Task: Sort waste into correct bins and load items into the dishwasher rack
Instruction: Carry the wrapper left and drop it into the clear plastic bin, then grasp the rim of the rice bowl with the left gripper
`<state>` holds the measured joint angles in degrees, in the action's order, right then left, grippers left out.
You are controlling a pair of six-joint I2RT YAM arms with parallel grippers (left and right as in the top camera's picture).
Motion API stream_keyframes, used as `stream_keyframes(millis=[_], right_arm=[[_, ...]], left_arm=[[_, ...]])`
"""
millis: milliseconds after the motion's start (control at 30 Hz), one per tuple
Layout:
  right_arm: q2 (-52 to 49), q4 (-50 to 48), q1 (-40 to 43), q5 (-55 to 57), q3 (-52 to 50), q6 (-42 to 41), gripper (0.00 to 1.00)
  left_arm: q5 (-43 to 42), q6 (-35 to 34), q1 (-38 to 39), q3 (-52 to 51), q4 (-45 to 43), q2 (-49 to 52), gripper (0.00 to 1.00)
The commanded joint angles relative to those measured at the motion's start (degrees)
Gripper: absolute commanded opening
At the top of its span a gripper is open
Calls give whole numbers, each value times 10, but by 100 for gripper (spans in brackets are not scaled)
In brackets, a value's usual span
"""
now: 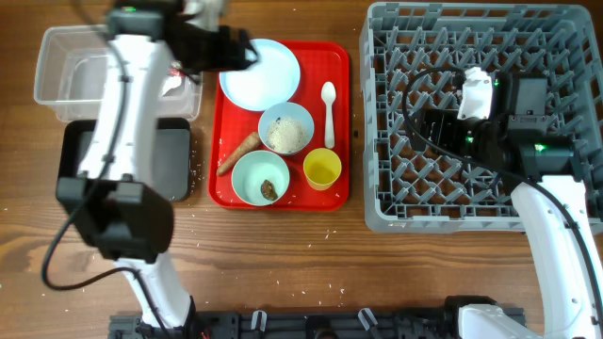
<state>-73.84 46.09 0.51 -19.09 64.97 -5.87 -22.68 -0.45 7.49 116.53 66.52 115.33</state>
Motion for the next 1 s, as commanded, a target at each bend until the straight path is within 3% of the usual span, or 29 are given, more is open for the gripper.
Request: stream_keyframes(millis=[0, 167, 500, 833, 967], right_arm=[[-4, -6, -3, -10, 10, -7, 100], [-14, -8, -3, -10, 10, -7, 100], [-24, -1, -3, -10, 10, -21, 100], [-24, -4, -3, -10, 10, -21, 100], [-24, -2, -3, -10, 10, -21, 100]], left_arm=[[34, -17, 79, -3, -12, 42, 80], [102, -132, 164, -3, -57, 105, 69], [251, -236, 258, -3, -74, 196, 47], [292, -245, 258, 28, -68, 163, 47], [358, -275, 258, 19, -28, 162, 44]])
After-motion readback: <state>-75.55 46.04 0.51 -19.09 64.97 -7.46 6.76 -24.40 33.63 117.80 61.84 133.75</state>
